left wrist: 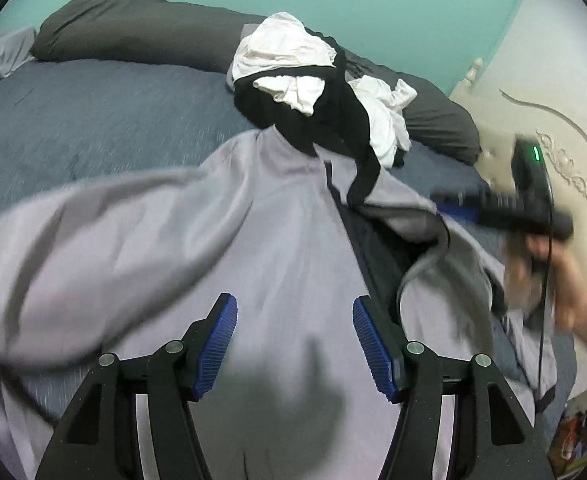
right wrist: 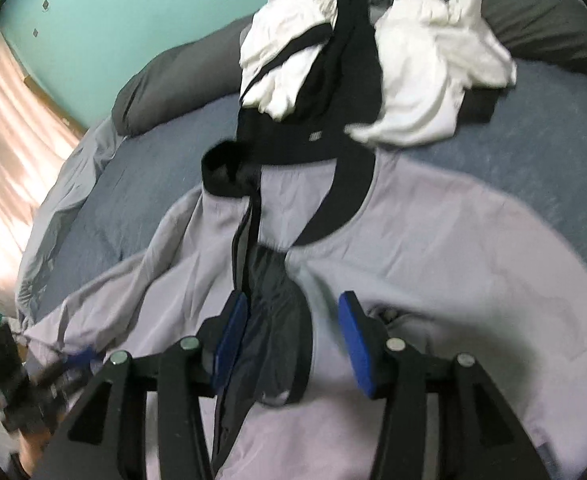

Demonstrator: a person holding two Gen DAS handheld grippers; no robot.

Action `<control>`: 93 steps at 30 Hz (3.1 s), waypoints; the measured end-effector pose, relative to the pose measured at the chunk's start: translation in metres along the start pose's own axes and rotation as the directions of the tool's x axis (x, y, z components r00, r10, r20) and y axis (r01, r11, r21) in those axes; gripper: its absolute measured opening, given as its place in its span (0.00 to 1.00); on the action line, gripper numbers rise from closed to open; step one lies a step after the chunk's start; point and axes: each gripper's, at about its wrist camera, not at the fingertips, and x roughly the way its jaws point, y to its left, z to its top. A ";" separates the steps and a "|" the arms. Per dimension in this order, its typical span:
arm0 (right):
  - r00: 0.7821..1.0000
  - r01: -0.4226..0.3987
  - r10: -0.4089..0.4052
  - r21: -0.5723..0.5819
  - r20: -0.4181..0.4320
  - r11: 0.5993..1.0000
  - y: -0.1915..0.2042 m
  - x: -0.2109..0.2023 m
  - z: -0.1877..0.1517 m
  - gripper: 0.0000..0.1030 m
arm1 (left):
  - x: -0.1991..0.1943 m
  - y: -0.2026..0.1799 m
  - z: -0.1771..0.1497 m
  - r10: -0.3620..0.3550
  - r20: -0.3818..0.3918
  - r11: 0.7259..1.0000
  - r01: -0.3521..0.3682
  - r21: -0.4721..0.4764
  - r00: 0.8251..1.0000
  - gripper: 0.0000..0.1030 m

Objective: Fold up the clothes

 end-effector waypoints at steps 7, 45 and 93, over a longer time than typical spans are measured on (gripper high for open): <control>0.978 0.183 -0.195 -0.150 -0.071 0.972 0.020 0.031 0.023 0.47 | -0.015 0.002 -0.047 0.014 -0.020 1.000 -0.014 0.024 1.000 0.63; 0.957 0.243 -0.249 -0.057 -0.147 0.968 -0.004 0.107 0.034 0.26 | -0.029 0.022 -0.051 -0.029 -0.003 0.999 0.029 -0.016 1.000 0.65; 0.972 0.084 -0.101 0.087 0.210 0.993 -0.036 0.024 0.072 0.37 | -0.018 0.019 -0.054 -0.048 -0.041 0.999 0.048 -0.017 0.998 0.68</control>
